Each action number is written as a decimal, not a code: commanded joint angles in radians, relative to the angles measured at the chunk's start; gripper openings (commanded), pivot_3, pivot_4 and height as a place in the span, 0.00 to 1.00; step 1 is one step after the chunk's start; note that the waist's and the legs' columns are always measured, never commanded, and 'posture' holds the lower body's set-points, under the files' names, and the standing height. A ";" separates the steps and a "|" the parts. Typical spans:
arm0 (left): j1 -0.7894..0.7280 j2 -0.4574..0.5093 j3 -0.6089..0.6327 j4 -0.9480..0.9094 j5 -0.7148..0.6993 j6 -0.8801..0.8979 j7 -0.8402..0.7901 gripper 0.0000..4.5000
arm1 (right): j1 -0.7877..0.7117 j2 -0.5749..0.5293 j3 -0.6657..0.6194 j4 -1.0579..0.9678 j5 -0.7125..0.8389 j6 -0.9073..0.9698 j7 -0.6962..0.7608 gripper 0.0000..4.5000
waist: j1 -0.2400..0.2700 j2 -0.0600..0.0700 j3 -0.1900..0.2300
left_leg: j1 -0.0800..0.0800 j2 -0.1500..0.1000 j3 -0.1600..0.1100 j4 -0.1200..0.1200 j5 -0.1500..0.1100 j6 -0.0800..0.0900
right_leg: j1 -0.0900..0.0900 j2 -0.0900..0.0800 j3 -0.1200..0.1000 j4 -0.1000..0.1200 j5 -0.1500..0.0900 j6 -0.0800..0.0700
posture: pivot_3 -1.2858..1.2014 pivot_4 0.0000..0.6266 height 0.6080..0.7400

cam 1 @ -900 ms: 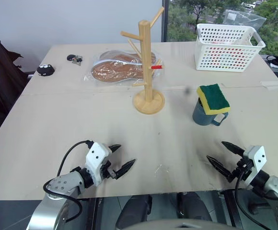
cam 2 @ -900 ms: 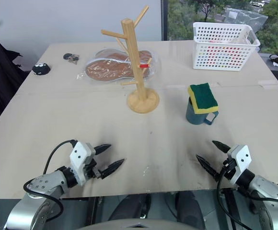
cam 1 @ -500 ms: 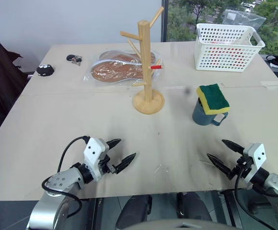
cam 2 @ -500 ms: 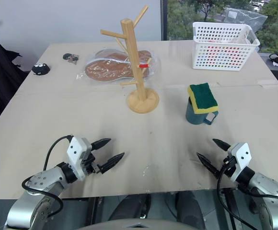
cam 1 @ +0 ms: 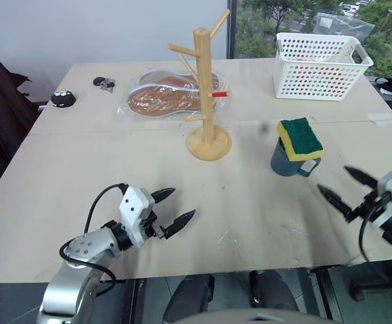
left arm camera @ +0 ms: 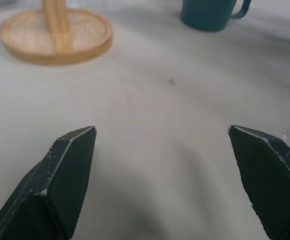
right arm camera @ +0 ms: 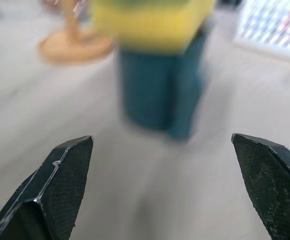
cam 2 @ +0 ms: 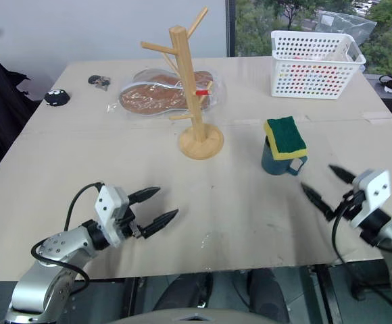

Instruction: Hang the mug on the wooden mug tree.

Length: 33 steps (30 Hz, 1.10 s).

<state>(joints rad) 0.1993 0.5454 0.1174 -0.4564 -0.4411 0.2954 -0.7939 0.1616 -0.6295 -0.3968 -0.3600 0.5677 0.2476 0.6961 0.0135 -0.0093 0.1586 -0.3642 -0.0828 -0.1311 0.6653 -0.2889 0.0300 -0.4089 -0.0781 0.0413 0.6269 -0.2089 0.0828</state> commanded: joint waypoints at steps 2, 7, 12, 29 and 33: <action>-0.129 0.029 0.009 -0.093 -0.121 0.084 -0.006 0.96 | -0.202 -0.058 0.017 -0.053 0.063 0.200 -0.130 1.00 | -0.002 0.000 0.001 | 0.000 0.000 0.000 0.000 0.000 0.000 | 0.000 0.000 0.000 0.000 0.000 0.000 | 0.52 0.24 1.00; -0.273 0.091 -0.014 -0.150 -0.202 0.195 -0.018 0.96 | -0.478 -0.085 0.084 -0.005 0.104 0.478 -0.259 1.00 | -0.002 0.000 0.002 | -0.002 0.000 0.001 0.002 0.001 -0.001 | -0.001 0.000 -0.001 0.000 0.003 -0.003 | 0.52 0.24 1.00; -0.353 0.122 -0.011 -0.171 -0.231 0.253 0.003 0.96 | -0.636 -0.075 0.122 0.043 0.147 0.645 -0.303 1.00 | -0.001 0.000 0.002 | -0.007 0.000 0.001 -0.001 0.003 -0.005 | -0.007 0.000 -0.001 -0.001 0.003 -0.003 | 0.52 0.24 1.00; -0.392 0.124 -0.032 -0.227 -0.248 0.288 0.067 0.97 | -0.727 -0.048 0.118 0.053 0.191 0.899 -0.373 0.16 | -0.002 0.000 0.002 | -0.020 0.000 0.003 0.001 0.003 -0.005 | -0.021 -0.001 0.000 0.000 0.004 -0.003 | 0.52 0.24 1.00; -0.395 0.121 -0.034 -0.228 -0.252 0.285 0.061 0.97 | -0.729 -0.043 0.103 0.050 0.197 0.902 -0.379 0.02 | -0.002 0.000 0.002 | -0.020 0.000 0.003 0.001 0.003 -0.005 | -0.021 -0.001 0.000 0.000 0.004 -0.003 | 0.52 0.24 1.00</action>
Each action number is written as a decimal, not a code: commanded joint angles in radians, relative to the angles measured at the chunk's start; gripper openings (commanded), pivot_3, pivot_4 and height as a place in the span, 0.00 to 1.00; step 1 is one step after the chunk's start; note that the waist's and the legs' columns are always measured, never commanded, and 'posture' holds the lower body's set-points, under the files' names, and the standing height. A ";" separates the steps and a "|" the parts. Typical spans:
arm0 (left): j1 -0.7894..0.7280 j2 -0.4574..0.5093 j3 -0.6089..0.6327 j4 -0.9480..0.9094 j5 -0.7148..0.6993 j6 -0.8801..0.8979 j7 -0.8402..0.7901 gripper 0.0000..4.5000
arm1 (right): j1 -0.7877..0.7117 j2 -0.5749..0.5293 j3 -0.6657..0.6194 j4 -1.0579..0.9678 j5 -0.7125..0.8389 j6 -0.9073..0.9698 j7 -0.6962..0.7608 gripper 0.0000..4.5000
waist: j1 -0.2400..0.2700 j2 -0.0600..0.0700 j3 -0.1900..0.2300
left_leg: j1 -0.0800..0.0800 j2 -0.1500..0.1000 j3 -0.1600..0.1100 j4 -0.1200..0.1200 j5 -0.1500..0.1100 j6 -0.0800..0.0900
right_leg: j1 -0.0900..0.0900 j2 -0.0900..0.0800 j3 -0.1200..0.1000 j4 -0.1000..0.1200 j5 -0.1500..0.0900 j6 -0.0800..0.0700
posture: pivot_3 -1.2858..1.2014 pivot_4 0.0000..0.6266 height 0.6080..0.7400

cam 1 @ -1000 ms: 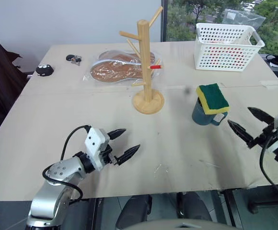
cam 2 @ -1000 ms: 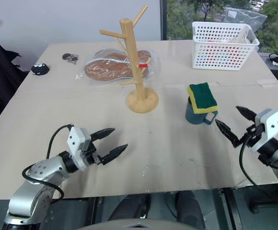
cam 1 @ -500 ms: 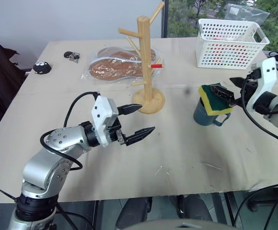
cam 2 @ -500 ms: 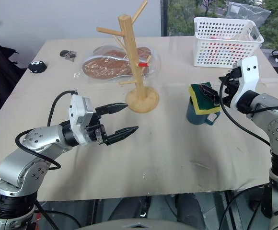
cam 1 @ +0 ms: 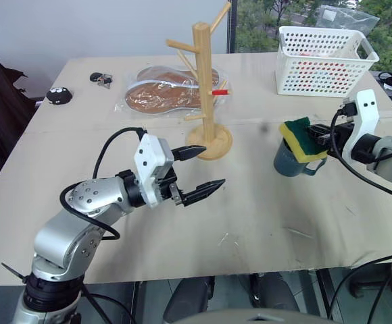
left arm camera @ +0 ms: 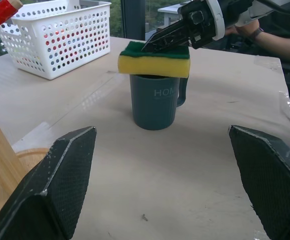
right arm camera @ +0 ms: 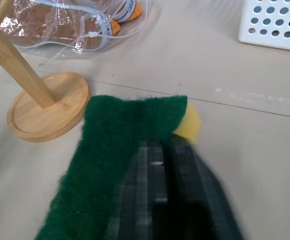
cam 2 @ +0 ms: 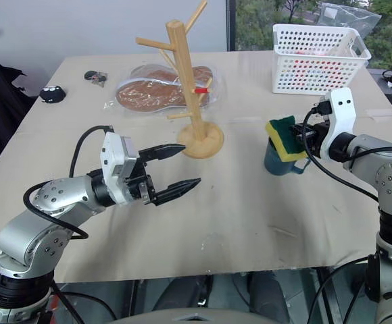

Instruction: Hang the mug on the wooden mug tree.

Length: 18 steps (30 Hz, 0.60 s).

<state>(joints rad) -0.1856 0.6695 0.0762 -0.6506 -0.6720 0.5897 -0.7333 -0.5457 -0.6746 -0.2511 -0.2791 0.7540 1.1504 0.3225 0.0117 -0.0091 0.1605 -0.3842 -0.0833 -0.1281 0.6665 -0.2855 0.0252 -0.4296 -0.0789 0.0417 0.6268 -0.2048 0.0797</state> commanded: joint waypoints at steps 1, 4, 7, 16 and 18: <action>-0.016 -0.007 0.007 -0.032 -0.026 -0.011 0.000 0.97 | -0.024 0.001 -0.049 -0.033 0.012 0.000 -0.007 0.02 | 0.000 0.000 0.000 | 0.000 0.000 0.000 0.000 0.000 0.000 | 0.000 0.000 0.000 0.000 0.000 0.000 | 0.52 0.24 1.00; -0.032 -0.016 0.004 -0.031 -0.036 -0.012 -0.003 0.97 | -0.030 0.001 -0.074 -0.046 0.026 0.015 -0.021 0.02 | 0.001 0.000 0.000 | 0.000 0.000 0.000 0.000 0.000 0.000 | 0.000 0.000 0.000 0.000 0.000 0.000 | 0.52 0.24 1.00; -0.067 -0.037 -0.002 -0.029 -0.072 -0.008 -0.003 0.97 | -0.042 0.005 -0.111 -0.068 0.048 0.046 -0.047 0.02 | 0.001 0.000 0.000 | 0.000 0.000 0.000 0.001 0.000 0.000 | 0.000 0.000 0.000 0.000 0.000 0.000 | 0.52 0.24 1.00; -0.161 -0.068 -0.076 0.014 -0.108 -0.010 -0.071 0.97 | 0.002 -0.060 -0.284 -0.040 0.048 0.106 -0.103 0.02 | 0.002 0.000 0.000 | -0.001 0.000 0.001 0.001 0.000 0.000 | 0.000 0.000 0.000 0.000 0.000 0.000 | 0.52 0.24 1.00; -0.174 -0.068 -0.094 0.026 -0.099 -0.012 -0.086 0.97 | 0.022 -0.072 -0.322 0.005 0.027 0.095 -0.115 0.02 | 0.002 0.000 0.000 | 0.000 0.000 0.001 0.001 0.000 0.000 | 0.000 0.000 0.000 0.000 0.000 0.000 | 0.52 0.24 1.00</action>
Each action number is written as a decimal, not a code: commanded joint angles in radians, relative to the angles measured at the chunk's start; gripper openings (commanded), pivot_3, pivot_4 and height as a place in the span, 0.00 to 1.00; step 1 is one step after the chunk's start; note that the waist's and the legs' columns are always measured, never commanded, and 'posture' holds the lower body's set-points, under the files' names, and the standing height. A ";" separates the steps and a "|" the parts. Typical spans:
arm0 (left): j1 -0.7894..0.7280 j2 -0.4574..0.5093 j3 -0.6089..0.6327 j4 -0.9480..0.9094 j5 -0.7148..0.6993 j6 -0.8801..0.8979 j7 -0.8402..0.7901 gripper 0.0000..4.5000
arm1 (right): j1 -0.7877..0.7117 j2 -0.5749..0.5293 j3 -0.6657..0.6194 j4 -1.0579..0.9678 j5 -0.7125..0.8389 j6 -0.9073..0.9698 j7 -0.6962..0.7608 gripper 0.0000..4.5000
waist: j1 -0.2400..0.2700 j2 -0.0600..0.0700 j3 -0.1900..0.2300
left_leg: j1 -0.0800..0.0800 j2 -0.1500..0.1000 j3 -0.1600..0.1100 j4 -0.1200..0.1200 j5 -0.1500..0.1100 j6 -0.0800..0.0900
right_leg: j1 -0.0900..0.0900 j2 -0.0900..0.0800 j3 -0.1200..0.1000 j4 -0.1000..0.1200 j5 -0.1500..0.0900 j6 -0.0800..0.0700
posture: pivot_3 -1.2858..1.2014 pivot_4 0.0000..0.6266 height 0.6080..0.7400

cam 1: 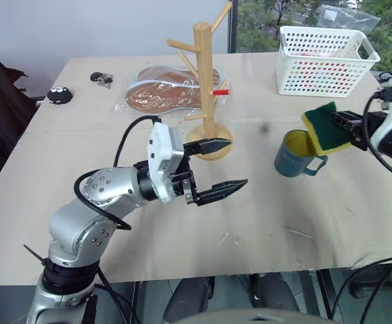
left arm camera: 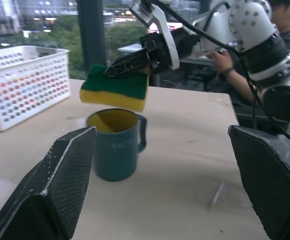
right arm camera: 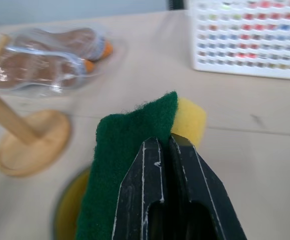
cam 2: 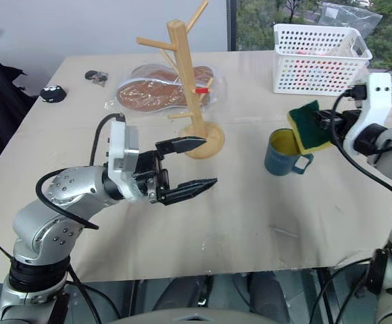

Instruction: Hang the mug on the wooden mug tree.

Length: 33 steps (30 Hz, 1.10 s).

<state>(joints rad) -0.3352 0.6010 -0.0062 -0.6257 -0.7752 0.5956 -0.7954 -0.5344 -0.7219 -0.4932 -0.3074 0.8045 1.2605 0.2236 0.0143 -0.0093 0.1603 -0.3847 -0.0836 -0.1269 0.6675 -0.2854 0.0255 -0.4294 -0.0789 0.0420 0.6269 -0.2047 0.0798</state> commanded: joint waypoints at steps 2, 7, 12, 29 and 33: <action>-0.045 -0.005 -0.039 0.013 0.011 -0.017 -0.045 0.97 | 0.053 -0.046 -0.095 0.089 -0.058 -0.055 0.008 0.02 | -0.002 0.000 0.000 | 0.001 0.000 0.001 0.000 0.000 0.000 | 0.000 0.000 0.001 0.000 0.000 0.000 | 0.52 0.24 1.00; -0.102 -0.027 -0.110 0.054 0.043 -0.017 -0.073 0.97 | 0.137 -0.025 -0.047 0.302 -0.182 -0.249 0.061 0.02 | -0.004 0.000 0.000 | 0.002 0.000 0.007 0.001 0.000 0.000 | 0.002 0.001 0.002 0.001 0.001 0.001 | 0.52 0.24 1.00; -0.131 -0.046 -0.129 0.082 0.063 -0.031 -0.091 0.97 | 0.150 -0.011 -0.010 0.478 -0.293 -0.464 0.097 0.02 | -0.023 0.000 0.000 | 0.003 0.000 0.009 0.001 0.000 0.000 | 0.002 0.001 0.004 0.001 0.001 0.002 | 0.52 0.24 1.00; -0.108 0.019 -0.166 0.076 0.162 -0.018 -0.112 0.97 | 0.486 0.070 0.031 -0.198 -0.205 -0.396 0.091 0.81 | -0.025 0.000 -0.001 | 0.005 0.001 0.003 0.001 0.000 0.000 | 0.004 0.002 0.004 0.001 0.001 0.002 | 0.52 0.24 1.00; -0.110 0.002 -0.175 0.073 0.184 -0.010 -0.089 0.97 | 0.513 0.204 0.133 -0.249 -0.261 -0.396 -0.015 0.81 | -0.024 0.000 -0.001 | 0.006 0.001 0.002 0.002 0.000 0.000 | 0.006 0.002 0.004 0.001 0.001 0.002 | 0.52 0.24 1.00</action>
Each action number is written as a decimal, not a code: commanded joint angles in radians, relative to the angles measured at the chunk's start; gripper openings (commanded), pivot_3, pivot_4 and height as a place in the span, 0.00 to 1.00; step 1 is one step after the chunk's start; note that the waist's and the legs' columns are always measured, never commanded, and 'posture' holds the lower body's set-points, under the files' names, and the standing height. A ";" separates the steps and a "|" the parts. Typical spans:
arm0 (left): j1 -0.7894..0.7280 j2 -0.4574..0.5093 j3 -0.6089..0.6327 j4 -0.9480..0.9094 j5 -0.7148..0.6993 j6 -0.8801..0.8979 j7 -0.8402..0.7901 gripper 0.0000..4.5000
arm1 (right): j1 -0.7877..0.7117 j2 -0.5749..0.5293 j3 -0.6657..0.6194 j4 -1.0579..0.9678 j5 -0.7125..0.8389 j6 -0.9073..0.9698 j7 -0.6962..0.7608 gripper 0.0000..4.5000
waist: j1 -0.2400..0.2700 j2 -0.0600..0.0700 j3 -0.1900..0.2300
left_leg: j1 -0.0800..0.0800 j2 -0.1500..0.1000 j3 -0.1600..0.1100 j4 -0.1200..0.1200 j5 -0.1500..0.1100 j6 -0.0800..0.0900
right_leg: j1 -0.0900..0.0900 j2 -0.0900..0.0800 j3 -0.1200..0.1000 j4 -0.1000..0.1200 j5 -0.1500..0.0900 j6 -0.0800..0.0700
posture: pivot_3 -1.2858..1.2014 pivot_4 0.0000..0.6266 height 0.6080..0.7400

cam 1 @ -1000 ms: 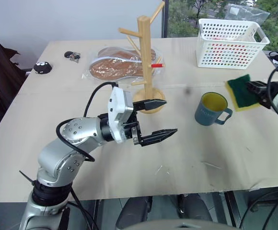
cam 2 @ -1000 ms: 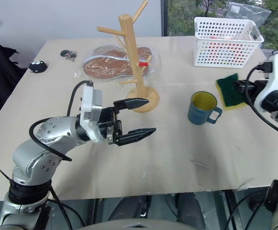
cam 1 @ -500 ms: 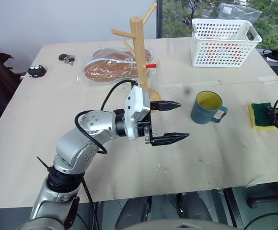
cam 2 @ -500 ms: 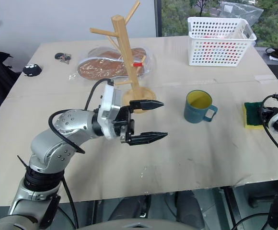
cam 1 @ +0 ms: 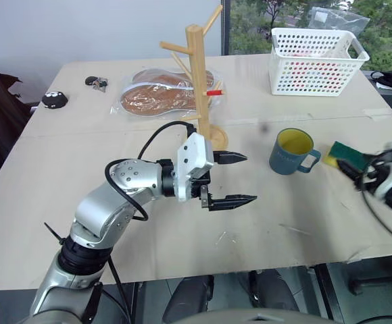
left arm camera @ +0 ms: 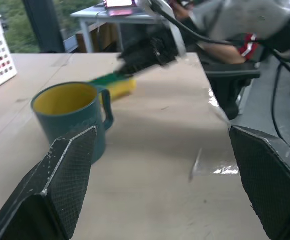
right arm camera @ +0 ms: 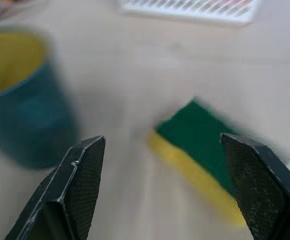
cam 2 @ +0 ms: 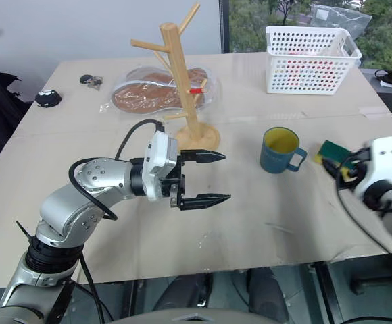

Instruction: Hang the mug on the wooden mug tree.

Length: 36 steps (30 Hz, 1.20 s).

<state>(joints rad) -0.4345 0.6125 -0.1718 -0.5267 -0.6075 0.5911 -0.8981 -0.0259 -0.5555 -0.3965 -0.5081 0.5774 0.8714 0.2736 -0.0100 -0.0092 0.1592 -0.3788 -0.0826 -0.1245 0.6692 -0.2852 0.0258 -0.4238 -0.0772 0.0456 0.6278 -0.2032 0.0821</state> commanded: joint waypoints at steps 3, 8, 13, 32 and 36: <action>-0.006 0.003 -0.020 -0.030 0.042 -0.016 0.002 0.97 | 0.016 0.062 0.097 0.000 -0.167 -0.084 -0.135 0.81 | 0.003 0.000 0.000 | 0.000 -0.001 0.000 0.001 0.000 0.000 | 0.000 0.000 0.000 0.000 0.000 0.000 | 0.52 0.24 1.00; -0.008 0.004 -0.008 -0.024 0.054 -0.020 0.002 0.97 | 0.011 0.076 0.073 0.044 -0.194 -0.169 -0.111 0.81 | 0.002 0.000 0.000 | 0.000 -0.001 0.000 0.000 0.000 0.000 | 0.000 0.000 0.000 0.000 0.000 0.000 | 0.52 0.24 1.00; -0.008 0.005 -0.017 -0.022 0.080 -0.032 0.010 0.97 | 0.008 0.096 0.127 0.017 -0.178 -0.152 -0.068 0.81 | -0.003 0.000 0.000 | 0.001 0.000 0.000 0.000 0.000 0.000 | 0.000 0.001 0.000 0.000 0.000 0.000 | 0.52 0.24 1.00; -0.001 -0.008 -0.014 -0.028 0.094 -0.029 0.018 0.97 | -0.014 0.130 0.219 -0.054 -0.195 -0.058 -0.053 0.81 | -0.001 0.000 0.000 | 0.000 0.000 -0.001 0.000 0.000 0.000 | 0.000 0.001 -0.001 0.000 0.000 0.000 | 0.52 0.24 1.00; 0.000 -0.008 -0.012 -0.026 0.093 -0.029 0.018 0.97 | -0.045 0.160 0.230 -0.057 -0.198 -0.050 -0.072 0.81 | -0.003 0.000 0.000 | 0.001 0.000 -0.001 0.000 0.000 0.000 | 0.000 0.001 -0.001 0.000 0.000 0.000 | 0.52 0.24 1.00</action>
<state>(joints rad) -0.4337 0.6049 -0.1996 -0.5270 -0.5129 0.5804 -0.8793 -0.0477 -0.4012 -0.1680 -0.5227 0.3729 0.8255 0.2088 -0.0127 -0.0090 0.1592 -0.3782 -0.0827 -0.1253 0.6690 -0.2851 0.0255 -0.4239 -0.0765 0.0451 0.6278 -0.2030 0.0823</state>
